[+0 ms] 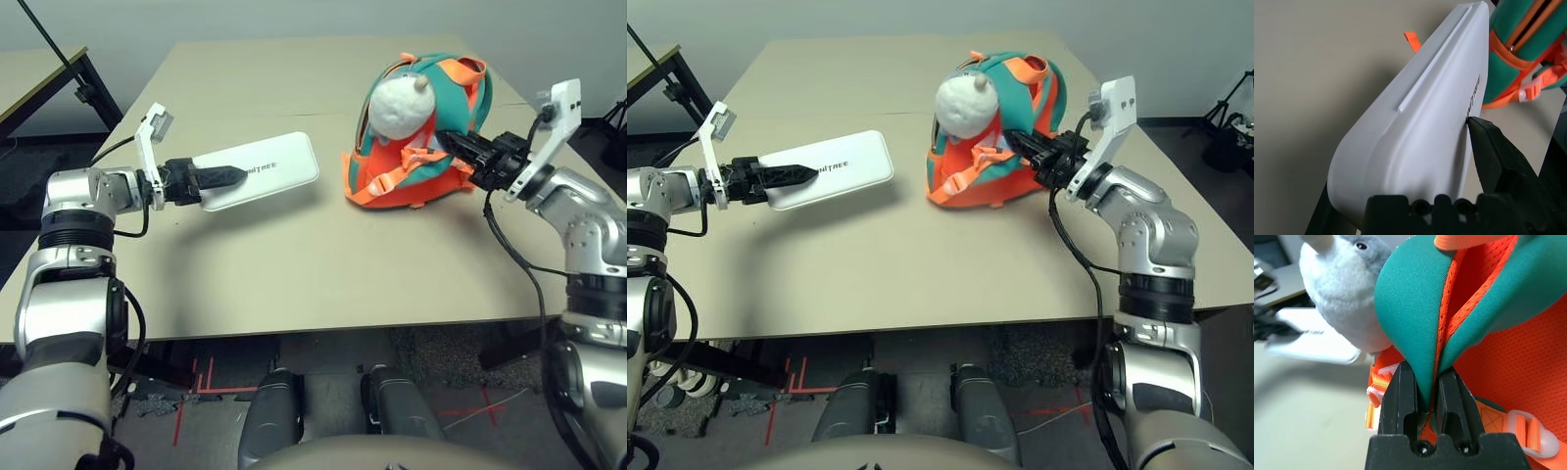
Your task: Put the pencil case into the backpack and zip it.
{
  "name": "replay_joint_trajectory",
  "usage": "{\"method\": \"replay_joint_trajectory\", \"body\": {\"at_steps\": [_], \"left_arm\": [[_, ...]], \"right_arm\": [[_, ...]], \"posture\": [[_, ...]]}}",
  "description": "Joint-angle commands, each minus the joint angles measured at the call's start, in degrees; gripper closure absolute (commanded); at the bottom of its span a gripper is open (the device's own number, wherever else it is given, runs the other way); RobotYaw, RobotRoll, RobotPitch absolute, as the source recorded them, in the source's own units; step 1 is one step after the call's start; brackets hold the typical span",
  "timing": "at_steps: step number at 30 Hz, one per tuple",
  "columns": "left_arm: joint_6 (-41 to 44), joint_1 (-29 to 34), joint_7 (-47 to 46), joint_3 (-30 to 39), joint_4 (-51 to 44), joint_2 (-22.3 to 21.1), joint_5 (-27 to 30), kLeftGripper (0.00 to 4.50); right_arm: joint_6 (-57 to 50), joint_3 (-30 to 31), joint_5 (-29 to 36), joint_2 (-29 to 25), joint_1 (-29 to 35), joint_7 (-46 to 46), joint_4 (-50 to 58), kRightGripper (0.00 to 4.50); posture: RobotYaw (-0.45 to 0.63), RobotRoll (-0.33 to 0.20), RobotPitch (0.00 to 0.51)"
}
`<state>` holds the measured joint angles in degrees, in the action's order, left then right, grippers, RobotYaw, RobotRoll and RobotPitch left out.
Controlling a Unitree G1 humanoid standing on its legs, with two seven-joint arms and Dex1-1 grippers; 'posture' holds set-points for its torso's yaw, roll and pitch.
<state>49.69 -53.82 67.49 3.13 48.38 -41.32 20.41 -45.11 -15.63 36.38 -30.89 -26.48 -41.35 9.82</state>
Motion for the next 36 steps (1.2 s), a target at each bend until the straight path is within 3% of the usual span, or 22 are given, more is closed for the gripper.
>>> {"method": "replay_joint_trajectory", "body": {"at_steps": [1, 6, 15, 24, 36], "left_arm": [[-3.2, -2.9, 0.8, 0.2, -0.6, -0.6, -0.9, 1.35], [-11.5, -3.8, -0.3, 0.2, -4.9, -0.2, -2.3, 1.35], [-15.8, -3.2, -0.3, -0.8, -18.0, -0.4, -2.8, 1.35], [-10.3, -1.8, 2.6, -3.5, -30.0, -3.1, -1.2, 1.35], [-12.2, -2.1, -1.0, -5.7, -29.8, 1.3, -3.3, 1.35]], "right_arm": [[-2.7, -0.4, 5.8, -0.4, 1.9, -1.5, 6.4, 4.28], [-4.6, 1.1, 6.8, 0.7, 5.3, 0.5, 7.9, 4.28], [-4.0, 5.3, 5.0, 1.4, 7.2, 1.1, 6.4, 4.28], [-0.9, 7.7, 2.1, 1.8, 6.9, 0.9, 3.1, 4.29], [-0.4, 8.8, 2.0, 2.8, 6.5, 0.8, 3.1, 4.29]], "posture": [[-0.12, 0.000, 0.025], [-0.12, 0.000, 0.025], [-0.10, 0.000, 0.022], [-0.08, 0.000, 0.027], [-0.08, 0.000, 0.024]]}}
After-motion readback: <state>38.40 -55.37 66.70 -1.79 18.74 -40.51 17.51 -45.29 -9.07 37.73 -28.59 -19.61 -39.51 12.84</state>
